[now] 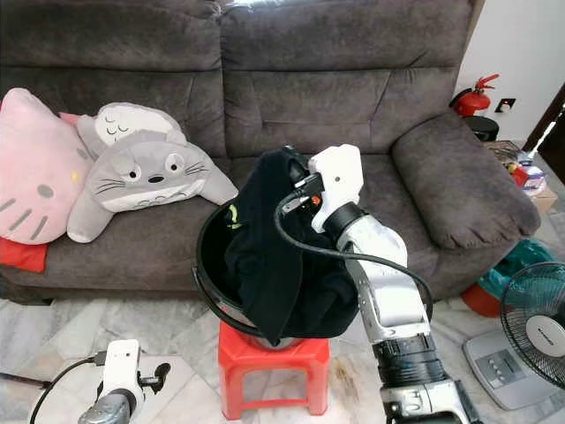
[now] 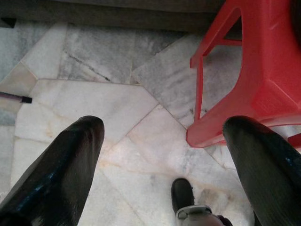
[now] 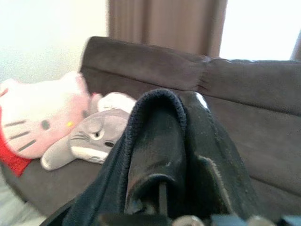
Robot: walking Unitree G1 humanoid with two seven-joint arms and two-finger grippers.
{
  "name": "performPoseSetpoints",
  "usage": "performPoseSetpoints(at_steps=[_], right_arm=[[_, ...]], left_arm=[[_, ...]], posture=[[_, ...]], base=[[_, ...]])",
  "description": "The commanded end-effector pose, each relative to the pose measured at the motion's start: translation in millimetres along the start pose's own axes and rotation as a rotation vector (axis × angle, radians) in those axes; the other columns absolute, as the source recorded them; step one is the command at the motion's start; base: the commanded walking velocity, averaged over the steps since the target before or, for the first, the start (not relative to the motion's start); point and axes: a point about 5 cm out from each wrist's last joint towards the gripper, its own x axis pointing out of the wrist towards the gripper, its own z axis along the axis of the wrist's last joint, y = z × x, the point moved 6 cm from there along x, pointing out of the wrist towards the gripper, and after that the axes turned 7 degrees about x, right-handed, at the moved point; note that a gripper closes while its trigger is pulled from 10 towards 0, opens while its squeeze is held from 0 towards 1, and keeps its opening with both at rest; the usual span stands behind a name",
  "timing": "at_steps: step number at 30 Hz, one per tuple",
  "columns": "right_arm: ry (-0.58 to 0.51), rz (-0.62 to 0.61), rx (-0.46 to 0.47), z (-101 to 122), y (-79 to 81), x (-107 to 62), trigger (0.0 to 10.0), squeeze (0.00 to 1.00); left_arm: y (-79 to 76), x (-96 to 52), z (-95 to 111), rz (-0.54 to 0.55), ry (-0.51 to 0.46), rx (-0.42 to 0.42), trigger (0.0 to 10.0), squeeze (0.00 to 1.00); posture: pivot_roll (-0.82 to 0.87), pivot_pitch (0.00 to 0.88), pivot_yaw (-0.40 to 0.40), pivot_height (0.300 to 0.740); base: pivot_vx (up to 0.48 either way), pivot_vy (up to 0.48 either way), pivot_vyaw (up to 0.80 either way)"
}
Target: Hang hanger
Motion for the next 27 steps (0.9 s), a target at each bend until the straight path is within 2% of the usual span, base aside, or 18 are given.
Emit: performPoseSetpoints(at_steps=[1, 7, 17, 27], right_arm=[[-0.027, -0.036, 0.0, 8, -2.8, -4.3, 10.0, 0.0], [-0.025, -0.074, 0.001, 6, 5.6, -13.0, 10.0, 0.0], [-0.032, -0.107, -0.027, 6, 13.6, -10.7, 10.0, 0.0], [-0.015, -0.133, -0.039, 3, 5.7, -12.6, 10.0, 0.0]], left_arm=[[2.6, -2.5, -9, 0.001, 0.023, -0.007, 10.0, 0.0], [3.5, -3.4, -13, -0.002, 0.033, 0.007, 10.0, 0.0], [6.7, -4.9, -17, 0.003, 0.041, 0.006, 10.0, 0.0], [4.1, -6.8, -21, 0.005, 0.048, -0.002, 10.0, 0.0]], posture=[[-0.15, 0.0, 0.023, 0.716], [-0.15, 0.0, 0.026, 0.716], [-0.13, 0.0, 0.025, 0.716], [-0.11, 0.0, 0.004, 0.716]], base=[[0.0, 0.0, 0.0], [0.0, 0.0, 0.0], [0.0, 0.0, 0.0], [0.0, 0.0, 0.0]])
